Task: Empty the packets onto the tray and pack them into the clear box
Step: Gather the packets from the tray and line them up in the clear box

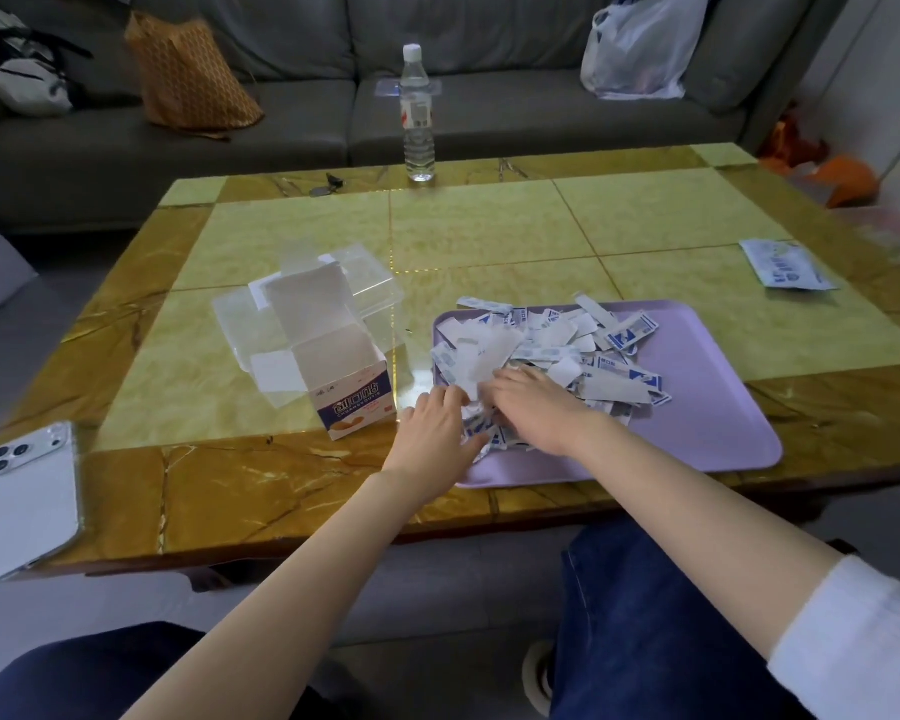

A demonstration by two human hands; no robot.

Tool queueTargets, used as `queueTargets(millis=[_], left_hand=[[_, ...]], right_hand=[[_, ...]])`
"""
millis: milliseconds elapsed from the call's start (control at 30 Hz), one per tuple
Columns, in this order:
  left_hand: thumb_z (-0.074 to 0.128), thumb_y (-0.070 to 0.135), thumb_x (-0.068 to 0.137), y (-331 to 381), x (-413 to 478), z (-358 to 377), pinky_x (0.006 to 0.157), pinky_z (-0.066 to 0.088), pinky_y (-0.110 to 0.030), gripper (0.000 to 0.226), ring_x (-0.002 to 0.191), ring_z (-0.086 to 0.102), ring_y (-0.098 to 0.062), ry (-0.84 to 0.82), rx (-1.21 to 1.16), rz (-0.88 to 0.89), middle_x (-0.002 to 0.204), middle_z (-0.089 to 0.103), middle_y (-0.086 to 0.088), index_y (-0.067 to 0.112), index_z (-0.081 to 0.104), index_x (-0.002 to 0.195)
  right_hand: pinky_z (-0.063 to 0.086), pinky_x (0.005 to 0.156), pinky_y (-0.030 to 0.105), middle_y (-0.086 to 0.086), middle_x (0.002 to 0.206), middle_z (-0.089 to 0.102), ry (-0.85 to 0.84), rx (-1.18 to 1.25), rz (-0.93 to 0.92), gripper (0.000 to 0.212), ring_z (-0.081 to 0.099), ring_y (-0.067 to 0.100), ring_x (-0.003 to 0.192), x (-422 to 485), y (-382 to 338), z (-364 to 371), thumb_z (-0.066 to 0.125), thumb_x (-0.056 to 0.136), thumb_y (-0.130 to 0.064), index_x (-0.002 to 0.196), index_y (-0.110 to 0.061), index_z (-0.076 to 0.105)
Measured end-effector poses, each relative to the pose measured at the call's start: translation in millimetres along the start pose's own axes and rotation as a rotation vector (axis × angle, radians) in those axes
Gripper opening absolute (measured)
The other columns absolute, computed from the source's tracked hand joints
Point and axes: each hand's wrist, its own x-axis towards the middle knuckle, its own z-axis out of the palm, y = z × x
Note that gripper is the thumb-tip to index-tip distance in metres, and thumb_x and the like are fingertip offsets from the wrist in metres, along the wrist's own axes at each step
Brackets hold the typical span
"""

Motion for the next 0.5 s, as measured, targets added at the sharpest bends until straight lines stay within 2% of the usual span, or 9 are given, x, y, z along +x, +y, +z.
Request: queueTargets(millis=[100,233,367,500], left_hand=[[0.04,0.043,0.096,8,11,8,0.098,0.034,-0.036,0.041,0.116,0.043,-0.025,-0.082,0.096,-0.063,0.125,0.048,-0.008,0.011,0.04,0.122],[0.032,0.04,0.1,13,17,16,0.099,0.03,-0.039,0.041,0.121,0.039,-0.029,-0.124,0.18,-0.119,0.129,0.044,-0.011,0.009,0.038,0.125],[0.034,0.041,0.099,17,19,21,0.101,0.026,-0.041,0.045,0.125,0.035,-0.028,-0.123,0.131,-0.162,0.134,0.044,-0.008,0.009,0.036,0.131],[0.042,0.043,0.096,18,19,23,0.099,0.028,-0.042,0.046,0.124,0.038,-0.027,-0.101,0.072,-0.207,0.13,0.049,-0.007,0.009,0.041,0.126]], right_hand=[[0.018,0.112,0.036,0.001,0.133,0.045,0.025,-0.033,-0.001,0.033,0.032,0.022,0.131,5,2,3,0.045,0.09,-0.001,0.12,-0.013,0.048],[0.023,0.11,0.036,0.003,0.134,0.042,0.05,-0.073,0.002,0.039,0.032,0.024,0.129,8,2,8,0.048,0.089,-0.001,0.126,-0.014,0.044],[0.021,0.113,0.037,0.003,0.14,0.037,0.066,-0.057,0.007,0.052,0.03,0.023,0.132,7,-1,8,0.05,0.088,-0.002,0.137,-0.014,0.037],[0.025,0.111,0.036,0.006,0.139,0.038,0.074,-0.088,0.037,0.046,0.031,0.025,0.13,6,-1,11,0.049,0.089,-0.003,0.133,-0.013,0.041]])
